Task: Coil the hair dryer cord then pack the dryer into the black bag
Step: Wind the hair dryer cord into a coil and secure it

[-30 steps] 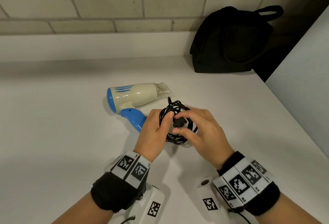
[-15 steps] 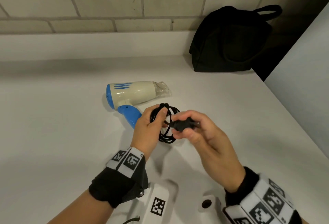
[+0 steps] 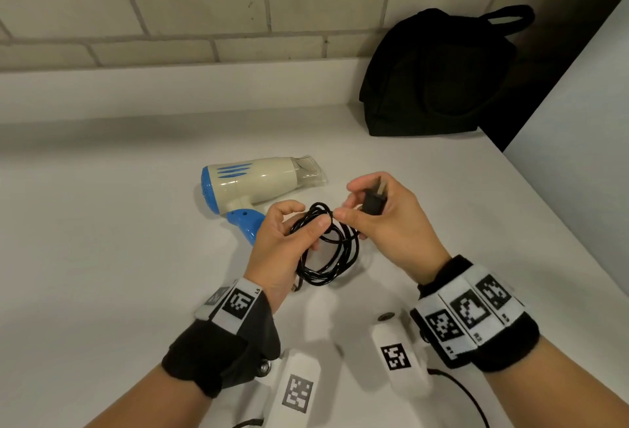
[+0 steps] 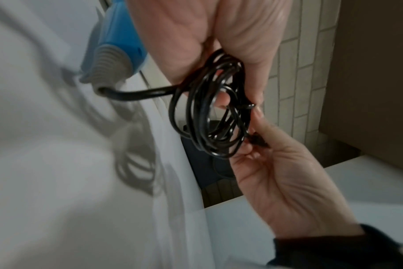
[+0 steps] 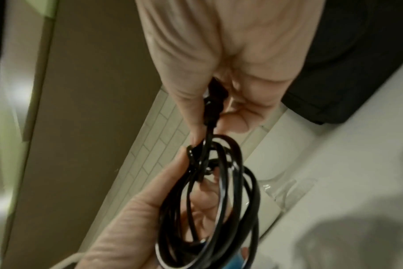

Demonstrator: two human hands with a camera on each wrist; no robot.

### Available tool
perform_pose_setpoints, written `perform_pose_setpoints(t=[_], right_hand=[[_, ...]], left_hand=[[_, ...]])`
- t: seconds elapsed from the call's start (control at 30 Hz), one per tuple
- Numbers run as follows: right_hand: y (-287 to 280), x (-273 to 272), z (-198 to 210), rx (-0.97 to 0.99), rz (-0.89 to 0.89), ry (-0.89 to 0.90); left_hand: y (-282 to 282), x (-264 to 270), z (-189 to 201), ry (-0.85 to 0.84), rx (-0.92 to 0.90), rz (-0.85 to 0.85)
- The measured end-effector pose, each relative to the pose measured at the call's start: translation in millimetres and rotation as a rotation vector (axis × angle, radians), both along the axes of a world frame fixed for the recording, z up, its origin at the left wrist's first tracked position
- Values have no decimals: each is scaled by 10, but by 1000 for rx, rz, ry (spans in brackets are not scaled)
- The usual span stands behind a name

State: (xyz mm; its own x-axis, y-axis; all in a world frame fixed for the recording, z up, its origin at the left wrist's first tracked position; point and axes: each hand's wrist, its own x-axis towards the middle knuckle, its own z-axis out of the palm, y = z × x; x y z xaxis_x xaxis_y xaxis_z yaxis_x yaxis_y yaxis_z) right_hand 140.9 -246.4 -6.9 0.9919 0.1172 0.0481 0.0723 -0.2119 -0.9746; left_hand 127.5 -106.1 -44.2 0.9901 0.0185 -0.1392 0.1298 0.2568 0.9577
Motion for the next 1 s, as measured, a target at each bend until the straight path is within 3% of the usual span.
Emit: perform_pose_setpoints(t=[0.4,0.57,0.7,0.87,1.0], right_hand=[[90,-34,205,-210,152,-170],[50,-78,303,-23,230,-148],[-26,-30,382,174,130,-115],[-46,13,517,252,141,-155],[-75,180,442,327,23,-76]], left_hand=[[-70,1,-15,-118,363,-51],[-63,-52,19,-208,425,-137],[-44,-109,61,-314,482,-259],[-4,-142,111,-357,518,-342],[50,-177,155,-404,542,-373]])
